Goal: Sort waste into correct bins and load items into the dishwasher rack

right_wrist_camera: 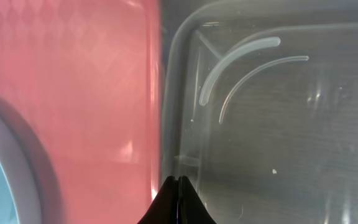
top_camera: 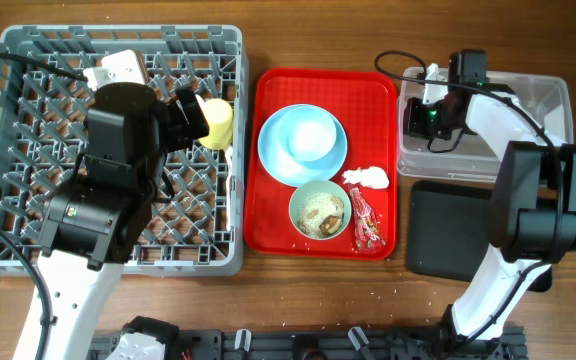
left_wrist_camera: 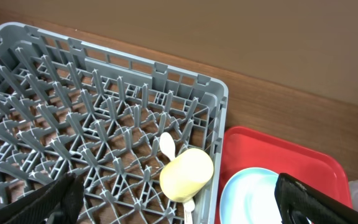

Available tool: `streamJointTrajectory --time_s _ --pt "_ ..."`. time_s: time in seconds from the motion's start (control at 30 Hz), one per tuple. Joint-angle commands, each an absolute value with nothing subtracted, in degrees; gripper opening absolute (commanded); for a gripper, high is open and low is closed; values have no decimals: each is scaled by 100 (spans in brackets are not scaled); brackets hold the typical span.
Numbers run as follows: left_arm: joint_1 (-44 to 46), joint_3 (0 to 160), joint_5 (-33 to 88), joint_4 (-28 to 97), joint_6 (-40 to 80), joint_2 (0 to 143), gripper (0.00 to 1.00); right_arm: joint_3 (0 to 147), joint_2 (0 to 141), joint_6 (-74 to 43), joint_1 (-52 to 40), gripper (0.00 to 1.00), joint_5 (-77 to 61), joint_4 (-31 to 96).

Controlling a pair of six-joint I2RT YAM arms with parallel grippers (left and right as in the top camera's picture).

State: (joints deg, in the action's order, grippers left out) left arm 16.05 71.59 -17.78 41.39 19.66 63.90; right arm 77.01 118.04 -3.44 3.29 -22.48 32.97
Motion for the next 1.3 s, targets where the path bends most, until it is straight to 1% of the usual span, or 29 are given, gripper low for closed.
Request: streamJointTrajectory --time_s 0.0,0.13,0.2,0.4,0.43,0.47,0.5,0.53,0.6,0.67,0.77,0.87,0.9,0.93,0.97,1.0,1.03,1.1,1.13,1.17,1.27 --pt "1590 7148 -1852 4123 2016 6377 100 7638 12171 67 145 4 -2276 3321" --pt "1590 7148 -1852 4123 2016 6377 100 7638 12171 311 145 4 -2279 3310" --pt "1590 7148 -1852 4123 2016 6377 100 7638 12171 576 145 4 -2536 3280" --pt "1590 7148 -1852 4123 2016 6377 100 7638 12171 593 148 4 -2838 3109" --pt "1590 7148 -1852 4121 2016 6377 100 7638 12171 591 148 8 -2792 3109" --pt "1590 7148 -1852 4123 2016 6377 100 7640 12171 550 148 26 -2550 3116" --pt "1590 7148 -1852 4123 2016 6377 100 7644 12167 405 148 32 -2143 3164" --pt "1590 7148 -1852 4123 2016 6377 100 7675 12145 386 152 45 -1769 3269" --pt "1590 7148 -1852 4123 2016 6377 100 7915 11939 458 169 55 -1474 3594" --pt "1590 7148 -1852 4123 2016 6377 100 8254 11607 447 174 62 -1479 3900" --pt "1590 7148 -1852 4123 2016 6377 100 8761 10790 152 180 68 -1472 4418" --pt "1590 7148 -1850 4123 2016 6377 100 8796 9415 -1048 233 70 -812 5026" --pt "1590 7148 -1852 4123 2016 6377 100 8796 9122 -1227 242 70 -652 5393" --pt "1590 7148 -1852 4121 2016 6377 100 8770 8774 -1529 248 68 -519 6025" --pt "1590 7148 -1852 4123 2016 6377 100 8705 8558 -1817 248 59 -478 6630" --pt "1590 7148 -1852 4123 2016 6377 100 8451 8329 -2399 248 4 -346 7341" --pt "1590 7148 -1852 4123 2016 6377 100 8099 8195 -2976 248 4 -204 7728" --pt "1590 7148 -1852 4123 2016 6377 100 6978 7874 -3256 248 4 -257 7533" --pt "1590 7148 -1852 4123 2016 6377 100 6005 7605 -3616 248 4 -257 7065" --pt "1590 7148 -1852 4123 2016 6377 100 5465 7465 -3824 248 4 -259 6740" --pt "1590 7148 -1852 4123 2016 6377 100 3870 7303 -3959 248 4 -301 5214"
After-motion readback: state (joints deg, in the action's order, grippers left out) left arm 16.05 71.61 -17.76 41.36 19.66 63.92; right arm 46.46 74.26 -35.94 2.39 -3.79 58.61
